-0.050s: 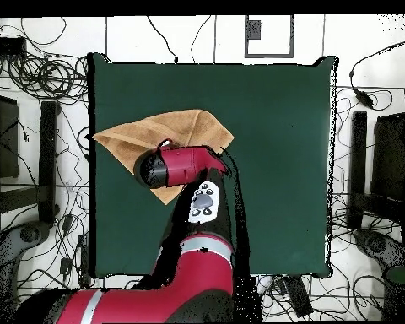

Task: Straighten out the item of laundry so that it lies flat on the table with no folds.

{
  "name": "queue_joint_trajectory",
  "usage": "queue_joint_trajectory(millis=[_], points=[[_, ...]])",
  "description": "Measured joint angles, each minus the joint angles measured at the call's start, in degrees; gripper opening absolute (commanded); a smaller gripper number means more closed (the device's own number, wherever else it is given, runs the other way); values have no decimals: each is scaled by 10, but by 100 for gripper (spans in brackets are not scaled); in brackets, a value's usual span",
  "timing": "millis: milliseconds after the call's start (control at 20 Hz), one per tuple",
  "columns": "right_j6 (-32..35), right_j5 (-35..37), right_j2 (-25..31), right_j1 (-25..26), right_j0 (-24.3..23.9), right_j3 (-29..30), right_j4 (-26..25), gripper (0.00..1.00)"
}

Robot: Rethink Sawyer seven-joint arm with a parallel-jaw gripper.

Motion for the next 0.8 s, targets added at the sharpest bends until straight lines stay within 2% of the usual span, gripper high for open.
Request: queue_joint_trajectory(millis=[450, 500, 800], points=[[0, -14, -4, 6, 1, -1, 6, 100], [0, -18, -4, 6, 2, -2, 10, 0], [0, -23, -5, 6, 2, -2, 19, 0]])
